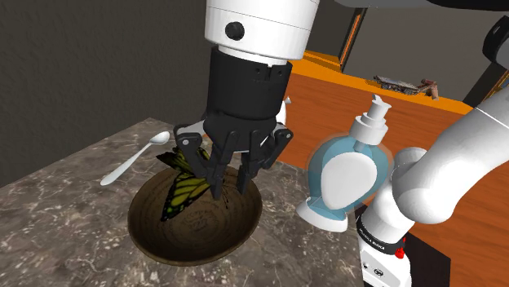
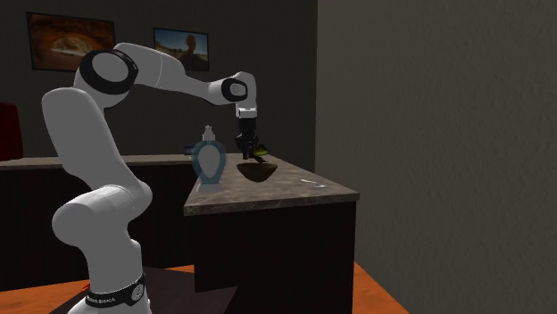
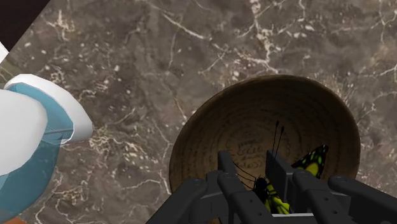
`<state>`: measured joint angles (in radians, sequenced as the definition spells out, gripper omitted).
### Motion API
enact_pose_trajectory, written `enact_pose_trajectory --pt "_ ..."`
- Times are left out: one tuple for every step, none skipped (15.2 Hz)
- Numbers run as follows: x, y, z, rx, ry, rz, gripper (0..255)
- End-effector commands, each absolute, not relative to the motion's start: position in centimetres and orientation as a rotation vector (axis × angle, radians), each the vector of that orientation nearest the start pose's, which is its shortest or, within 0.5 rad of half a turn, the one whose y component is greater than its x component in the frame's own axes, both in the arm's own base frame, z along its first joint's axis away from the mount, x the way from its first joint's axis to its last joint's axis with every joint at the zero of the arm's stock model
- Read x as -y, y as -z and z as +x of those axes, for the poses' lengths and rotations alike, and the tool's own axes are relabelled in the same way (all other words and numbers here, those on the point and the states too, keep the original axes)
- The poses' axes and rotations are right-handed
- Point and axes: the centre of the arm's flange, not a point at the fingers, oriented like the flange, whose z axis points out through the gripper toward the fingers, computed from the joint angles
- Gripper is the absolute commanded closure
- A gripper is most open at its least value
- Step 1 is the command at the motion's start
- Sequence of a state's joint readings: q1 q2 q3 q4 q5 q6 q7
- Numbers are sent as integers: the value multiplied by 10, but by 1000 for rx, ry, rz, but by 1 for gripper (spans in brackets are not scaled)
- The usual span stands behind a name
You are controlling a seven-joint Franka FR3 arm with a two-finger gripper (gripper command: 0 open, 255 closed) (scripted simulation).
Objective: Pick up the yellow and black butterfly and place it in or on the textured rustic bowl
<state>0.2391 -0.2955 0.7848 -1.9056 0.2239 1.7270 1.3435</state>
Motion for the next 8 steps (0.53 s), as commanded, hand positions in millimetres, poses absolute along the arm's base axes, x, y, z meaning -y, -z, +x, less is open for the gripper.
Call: enact_pose_trajectory --pt "-458 -583 206 -570 1 -3050 255" --pt "-458 -583 206 -570 1 -3050 0" --pt "-458 -583 206 -570 1 -3050 0" --pt "-458 -583 206 -570 1 -3050 0" --pt "-458 -583 206 -570 1 -3050 0" --pt "-458 -583 206 -570 1 -3050 0" --pt "-458 -583 206 -570 1 -3050 0" --pt "-458 -596 206 -570 1 -3050 0"
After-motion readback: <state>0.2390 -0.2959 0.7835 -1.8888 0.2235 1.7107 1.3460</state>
